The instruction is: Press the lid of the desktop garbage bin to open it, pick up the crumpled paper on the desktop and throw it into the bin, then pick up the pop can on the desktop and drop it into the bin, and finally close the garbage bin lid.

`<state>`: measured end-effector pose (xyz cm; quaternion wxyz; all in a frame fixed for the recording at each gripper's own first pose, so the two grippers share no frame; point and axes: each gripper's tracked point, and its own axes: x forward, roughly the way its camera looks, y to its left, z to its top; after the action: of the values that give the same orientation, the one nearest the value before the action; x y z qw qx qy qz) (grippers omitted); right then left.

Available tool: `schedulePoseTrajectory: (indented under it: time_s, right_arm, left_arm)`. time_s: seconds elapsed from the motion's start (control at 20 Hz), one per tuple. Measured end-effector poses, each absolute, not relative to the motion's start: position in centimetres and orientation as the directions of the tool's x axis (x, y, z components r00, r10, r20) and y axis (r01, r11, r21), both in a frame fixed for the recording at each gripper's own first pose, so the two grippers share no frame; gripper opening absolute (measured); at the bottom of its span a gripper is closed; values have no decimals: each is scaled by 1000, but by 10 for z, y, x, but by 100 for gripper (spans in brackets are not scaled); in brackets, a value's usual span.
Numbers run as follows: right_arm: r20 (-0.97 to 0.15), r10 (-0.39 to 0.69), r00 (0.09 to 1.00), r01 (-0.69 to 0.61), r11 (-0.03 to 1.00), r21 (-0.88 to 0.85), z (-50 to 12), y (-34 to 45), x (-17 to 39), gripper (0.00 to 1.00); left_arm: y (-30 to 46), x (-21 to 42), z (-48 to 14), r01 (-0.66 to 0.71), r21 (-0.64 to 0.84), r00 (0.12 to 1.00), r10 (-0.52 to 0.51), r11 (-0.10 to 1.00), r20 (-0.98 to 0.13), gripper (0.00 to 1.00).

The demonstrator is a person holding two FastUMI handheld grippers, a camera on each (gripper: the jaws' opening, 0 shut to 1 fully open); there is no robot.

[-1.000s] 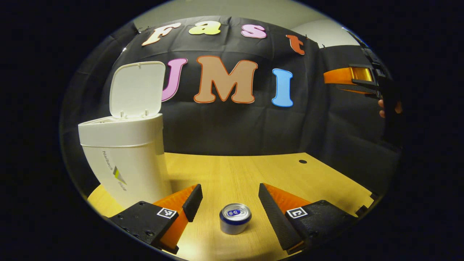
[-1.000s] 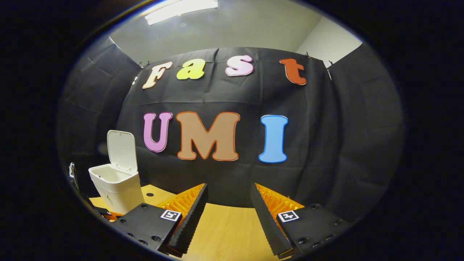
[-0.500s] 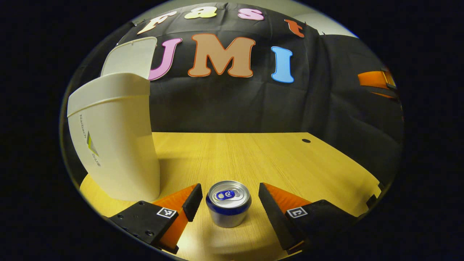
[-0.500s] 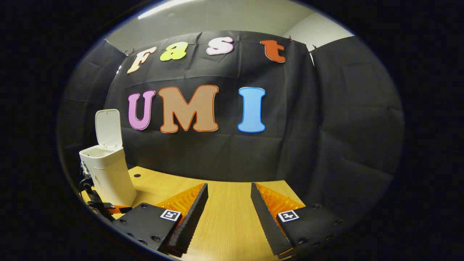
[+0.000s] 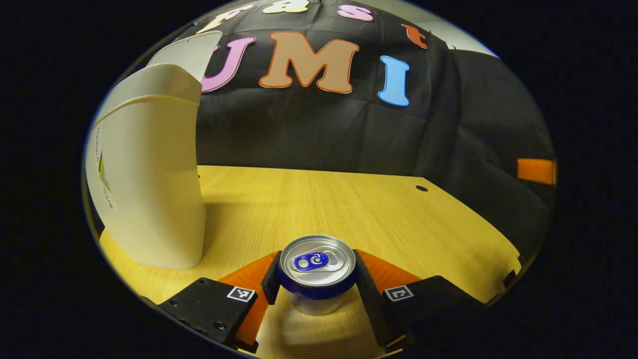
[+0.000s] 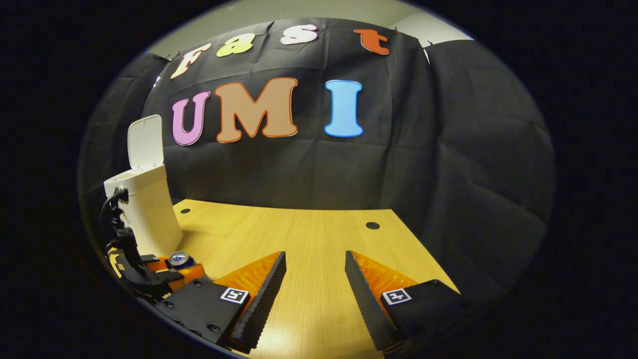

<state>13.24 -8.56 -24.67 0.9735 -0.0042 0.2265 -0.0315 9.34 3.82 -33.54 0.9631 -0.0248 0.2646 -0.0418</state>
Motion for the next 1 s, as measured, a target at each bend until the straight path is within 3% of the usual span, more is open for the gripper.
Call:
schedulePoseTrajectory:
  time_s: [0.05, 0.35, 0.7, 0.95, 1.0]
  right_arm:
    - [-449, -57, 892, 56, 998, -16, -249, -83, 133, 87]
    - [-433, 10, 902, 10, 999, 44, -235, -57, 138, 83]
    - [-408, 83, 909, -74, 997, 39, -220, -28, 138, 83]
    - [-414, 91, 906, -86, 996, 29, -219, -22, 140, 86]
    - [-417, 91, 904, -89, 996, 22, -220, -21, 140, 83]
  left_arm:
    - [40, 98, -324, 65, -61, 868, -87, 996, -489, 78]
    - [46, 129, -195, 82, -55, 948, -95, 995, -305, 78]
    - [109, 160, -55, -11, 27, 994, 14, 1000, -112, 78]
    - [184, 176, -30, -130, 110, 987, 139, 985, -76, 78]
    - [201, 179, -30, -156, 116, 983, 166, 981, -81, 78]
